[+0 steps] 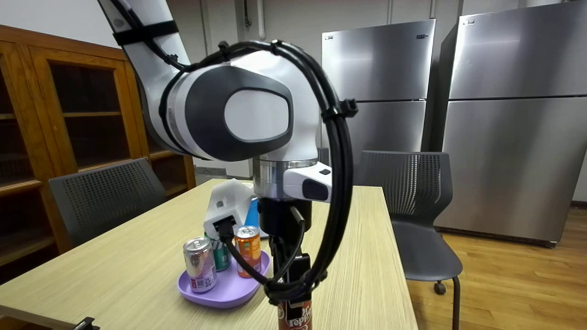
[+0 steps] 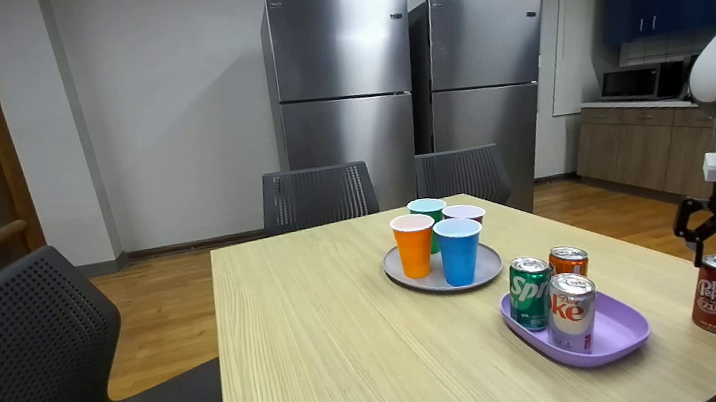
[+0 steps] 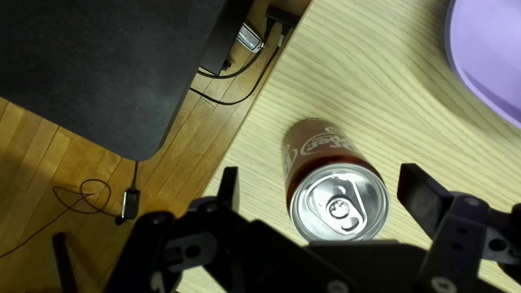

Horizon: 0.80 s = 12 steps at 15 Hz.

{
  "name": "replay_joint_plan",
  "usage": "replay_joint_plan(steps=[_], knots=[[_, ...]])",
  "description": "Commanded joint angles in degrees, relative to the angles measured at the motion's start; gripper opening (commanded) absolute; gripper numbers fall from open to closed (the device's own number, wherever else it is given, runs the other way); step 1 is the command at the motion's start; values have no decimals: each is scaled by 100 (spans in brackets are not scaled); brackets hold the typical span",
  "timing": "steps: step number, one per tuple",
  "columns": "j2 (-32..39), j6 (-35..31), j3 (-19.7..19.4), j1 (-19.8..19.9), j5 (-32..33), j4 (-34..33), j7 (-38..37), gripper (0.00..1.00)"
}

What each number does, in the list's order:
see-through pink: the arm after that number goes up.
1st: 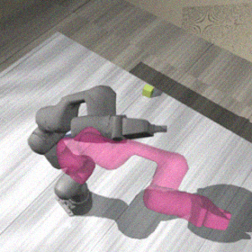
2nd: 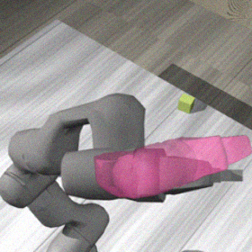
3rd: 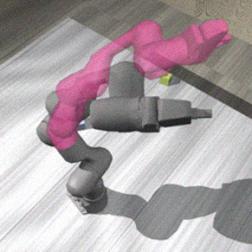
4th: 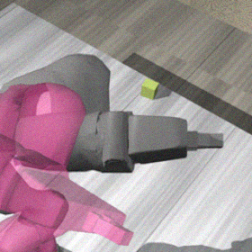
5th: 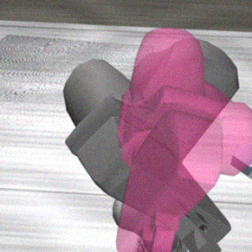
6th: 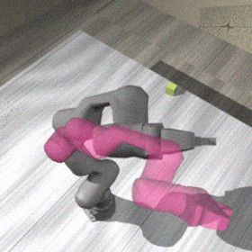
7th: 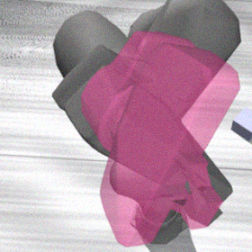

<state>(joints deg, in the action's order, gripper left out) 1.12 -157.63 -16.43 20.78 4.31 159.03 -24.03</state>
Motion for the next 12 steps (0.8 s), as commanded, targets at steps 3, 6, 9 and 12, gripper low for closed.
replay_joint_plan(steps=[3,6,9,12], knots=[[202,-333,-84,-288,99,-4,-378,100],[262,-410,-122,-395,129,-5,-514,100],[296,-451,-188,-470,168,-5,-610,100],[324,-493,-272,-519,181,-5,-655,100]])
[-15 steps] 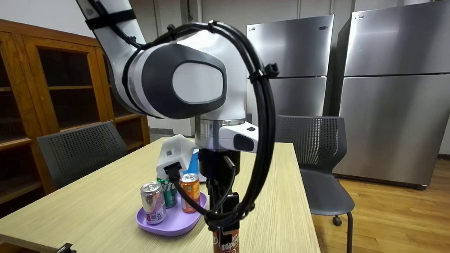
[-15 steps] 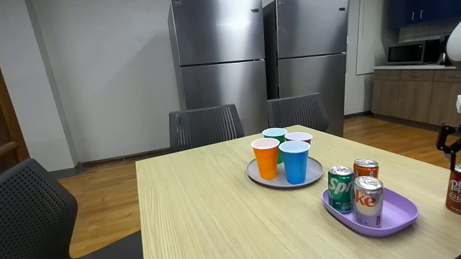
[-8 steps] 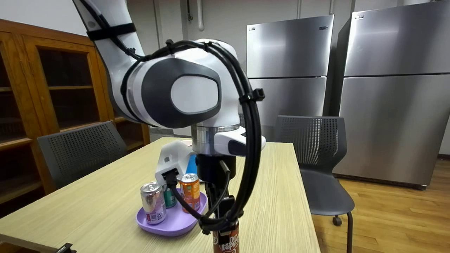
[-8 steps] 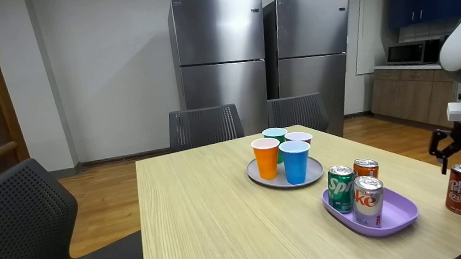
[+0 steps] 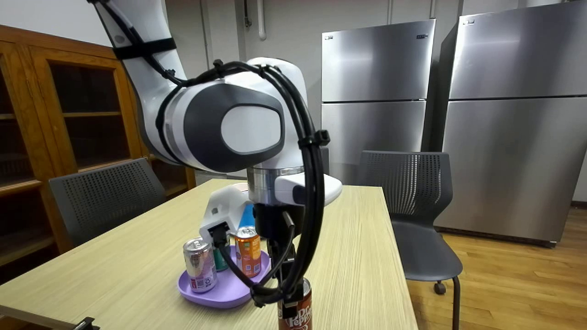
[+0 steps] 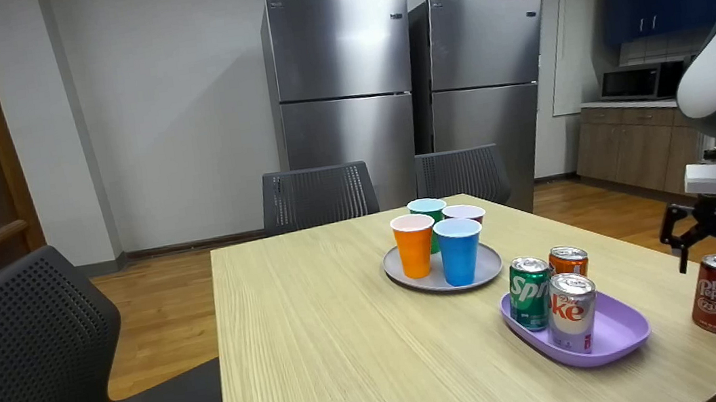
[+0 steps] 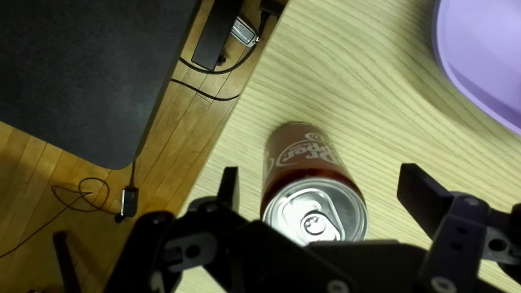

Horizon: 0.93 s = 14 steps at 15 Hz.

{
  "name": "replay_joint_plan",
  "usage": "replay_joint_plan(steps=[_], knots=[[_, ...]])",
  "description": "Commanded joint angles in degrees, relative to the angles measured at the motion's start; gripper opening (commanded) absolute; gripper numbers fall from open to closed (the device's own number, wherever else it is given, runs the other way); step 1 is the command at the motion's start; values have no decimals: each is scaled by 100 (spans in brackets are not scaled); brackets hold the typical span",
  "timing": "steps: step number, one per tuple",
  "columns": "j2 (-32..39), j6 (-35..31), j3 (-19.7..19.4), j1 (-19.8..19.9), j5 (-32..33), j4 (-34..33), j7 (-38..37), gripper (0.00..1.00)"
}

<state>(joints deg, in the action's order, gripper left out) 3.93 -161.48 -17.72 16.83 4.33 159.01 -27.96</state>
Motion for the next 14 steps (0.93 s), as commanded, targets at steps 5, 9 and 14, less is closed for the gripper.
replay_joint_plan(steps=[5,9,14], knots=[[49,-134,-242,-180,219,-4,-305,100],[41,-187,-324,-183,258,-5,-317,71],[25,-237,-411,-203,394,-11,-372,38]])
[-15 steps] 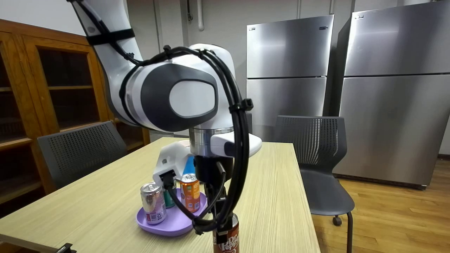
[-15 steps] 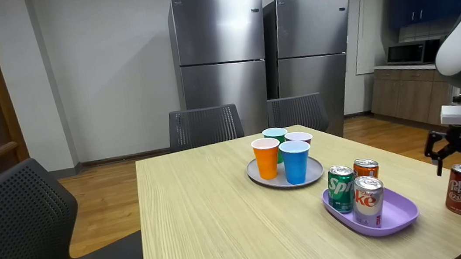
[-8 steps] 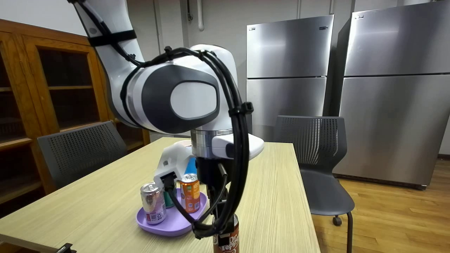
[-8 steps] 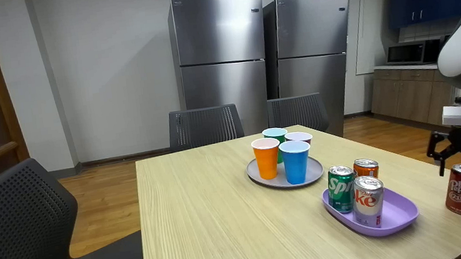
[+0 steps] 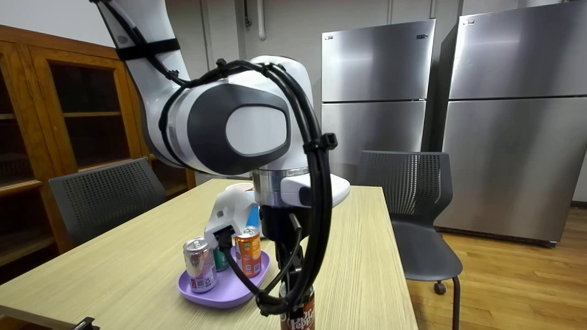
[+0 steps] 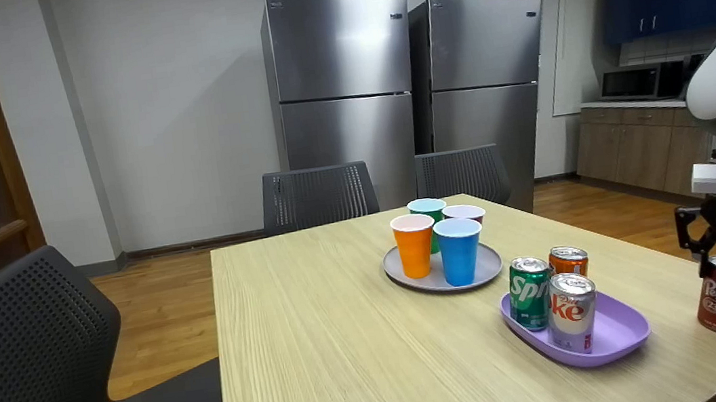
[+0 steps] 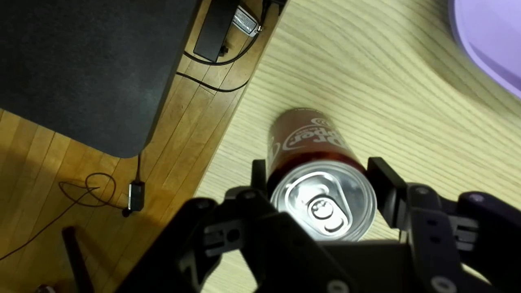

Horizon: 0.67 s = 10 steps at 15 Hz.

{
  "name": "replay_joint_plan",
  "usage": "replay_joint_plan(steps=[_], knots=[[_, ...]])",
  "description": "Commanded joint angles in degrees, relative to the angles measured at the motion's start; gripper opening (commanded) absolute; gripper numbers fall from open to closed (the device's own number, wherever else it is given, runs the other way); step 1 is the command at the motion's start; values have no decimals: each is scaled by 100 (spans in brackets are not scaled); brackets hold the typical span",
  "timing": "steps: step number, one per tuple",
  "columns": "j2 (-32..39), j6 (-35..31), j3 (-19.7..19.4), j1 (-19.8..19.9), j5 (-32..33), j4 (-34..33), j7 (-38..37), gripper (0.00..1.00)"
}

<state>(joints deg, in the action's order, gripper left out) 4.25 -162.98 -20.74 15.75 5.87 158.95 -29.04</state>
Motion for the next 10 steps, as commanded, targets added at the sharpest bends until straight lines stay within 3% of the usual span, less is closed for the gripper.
replay_joint_plan(steps=[1,10], knots=[[-12,-82,-119,-105,275,-5,-273,38],[-214,31,-13,-333,365,6,-134,38]])
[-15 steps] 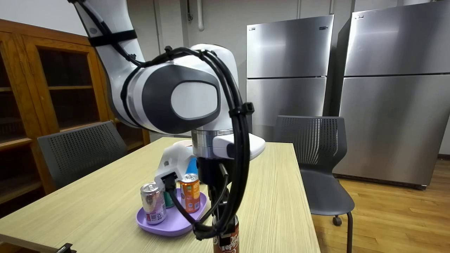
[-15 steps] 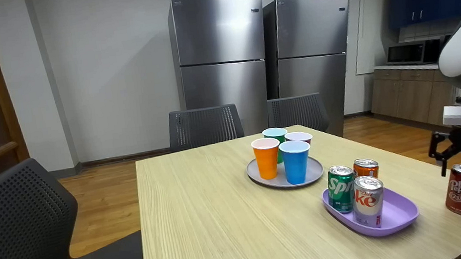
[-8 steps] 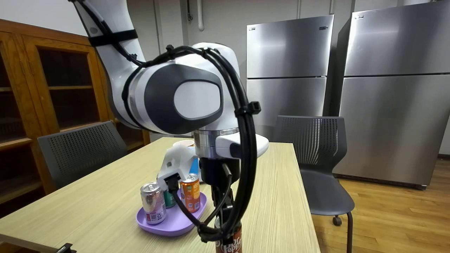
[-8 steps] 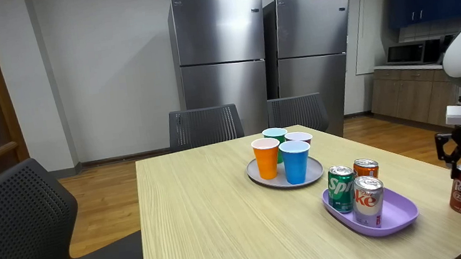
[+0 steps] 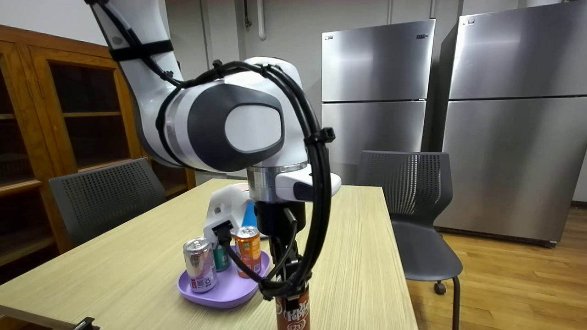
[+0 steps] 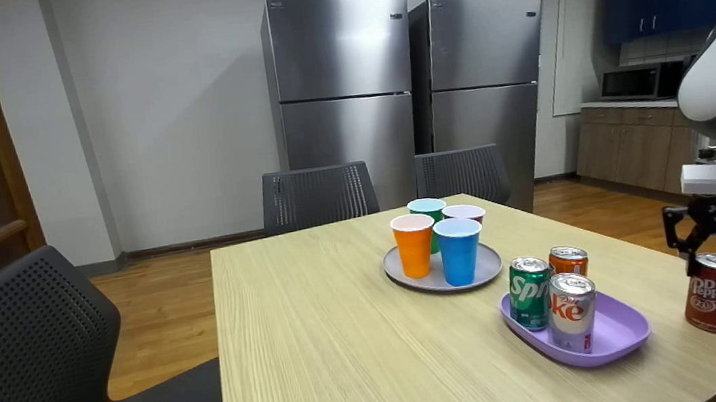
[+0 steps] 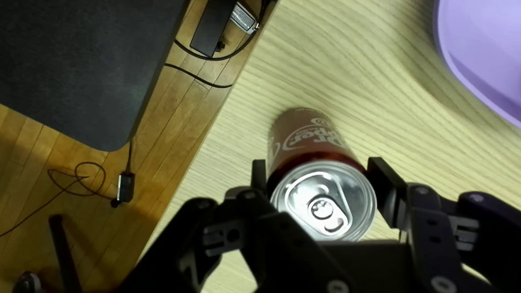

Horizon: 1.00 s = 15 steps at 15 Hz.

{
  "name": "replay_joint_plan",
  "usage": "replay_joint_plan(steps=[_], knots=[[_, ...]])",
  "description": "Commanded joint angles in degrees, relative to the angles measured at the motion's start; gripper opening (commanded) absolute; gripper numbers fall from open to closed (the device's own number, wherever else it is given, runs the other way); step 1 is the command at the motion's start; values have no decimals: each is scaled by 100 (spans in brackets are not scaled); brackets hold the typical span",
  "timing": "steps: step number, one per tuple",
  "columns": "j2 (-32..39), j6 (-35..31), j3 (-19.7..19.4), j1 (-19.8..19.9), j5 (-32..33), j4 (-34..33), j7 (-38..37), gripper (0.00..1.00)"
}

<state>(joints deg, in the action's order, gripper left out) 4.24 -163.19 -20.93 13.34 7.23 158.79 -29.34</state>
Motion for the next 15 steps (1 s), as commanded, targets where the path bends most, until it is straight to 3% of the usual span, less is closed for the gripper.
replay_joint_plan(steps=[1,8,15], knots=[[-257,41,21,-114,226,53,-57,38],[-596,129,186,-186,484,55,-57,38],[-898,322,757,-222,287,44,231,38]])
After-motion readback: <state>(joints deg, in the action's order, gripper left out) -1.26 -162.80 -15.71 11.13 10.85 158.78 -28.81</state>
